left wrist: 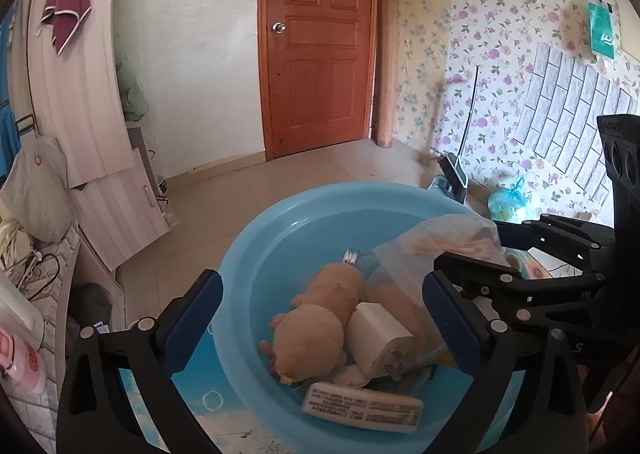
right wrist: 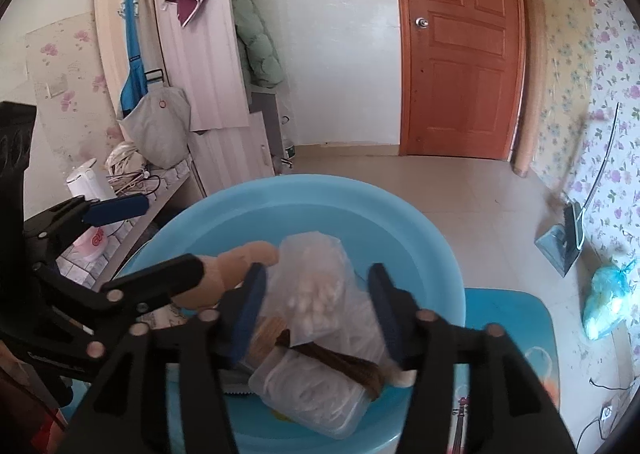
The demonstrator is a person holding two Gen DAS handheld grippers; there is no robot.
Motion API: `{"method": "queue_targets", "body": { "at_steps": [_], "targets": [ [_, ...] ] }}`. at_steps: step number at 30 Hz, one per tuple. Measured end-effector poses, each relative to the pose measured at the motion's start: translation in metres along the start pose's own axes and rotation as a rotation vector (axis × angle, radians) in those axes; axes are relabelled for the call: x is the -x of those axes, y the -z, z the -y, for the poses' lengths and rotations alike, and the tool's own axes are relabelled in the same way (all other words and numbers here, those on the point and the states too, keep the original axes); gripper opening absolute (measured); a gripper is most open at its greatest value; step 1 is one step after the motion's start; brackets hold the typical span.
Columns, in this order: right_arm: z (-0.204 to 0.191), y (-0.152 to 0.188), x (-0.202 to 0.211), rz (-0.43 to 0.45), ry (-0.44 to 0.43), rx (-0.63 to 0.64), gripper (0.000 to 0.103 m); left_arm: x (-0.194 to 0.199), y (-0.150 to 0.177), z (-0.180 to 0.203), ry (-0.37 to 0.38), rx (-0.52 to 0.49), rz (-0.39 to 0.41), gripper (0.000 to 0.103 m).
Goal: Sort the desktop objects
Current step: 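Lower the swab bag into the basin and open the right tool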
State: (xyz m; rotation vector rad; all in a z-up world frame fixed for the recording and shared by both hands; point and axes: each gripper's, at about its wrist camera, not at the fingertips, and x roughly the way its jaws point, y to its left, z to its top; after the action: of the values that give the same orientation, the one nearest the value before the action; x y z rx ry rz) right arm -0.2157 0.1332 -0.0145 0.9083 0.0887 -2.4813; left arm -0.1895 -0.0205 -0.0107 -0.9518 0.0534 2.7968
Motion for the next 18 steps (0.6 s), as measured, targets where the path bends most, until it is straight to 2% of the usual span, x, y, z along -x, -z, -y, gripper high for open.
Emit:
{"method": "queue_targets", "body": {
  "at_steps": [8, 12, 18],
  "targets": [
    [-0.002, 0.008, -0.014, -0.024, 0.053, 0.036, 0.069, -0.013, 0.010, -0.005, -0.018, 0.011, -0.054, 0.102],
    [-0.002, 0.011, -0.016, -0.011, 0.063, 0.044, 0.073, -0.021, 0.017, -0.012, -0.010, 0.029, -0.081, 0.103],
    [-0.002, 0.014, -0.020, 0.008, 0.071, 0.045, 0.076, -0.028, 0.023, -0.012, -0.046, 0.000, -0.086, 0.103]
  ]
}}
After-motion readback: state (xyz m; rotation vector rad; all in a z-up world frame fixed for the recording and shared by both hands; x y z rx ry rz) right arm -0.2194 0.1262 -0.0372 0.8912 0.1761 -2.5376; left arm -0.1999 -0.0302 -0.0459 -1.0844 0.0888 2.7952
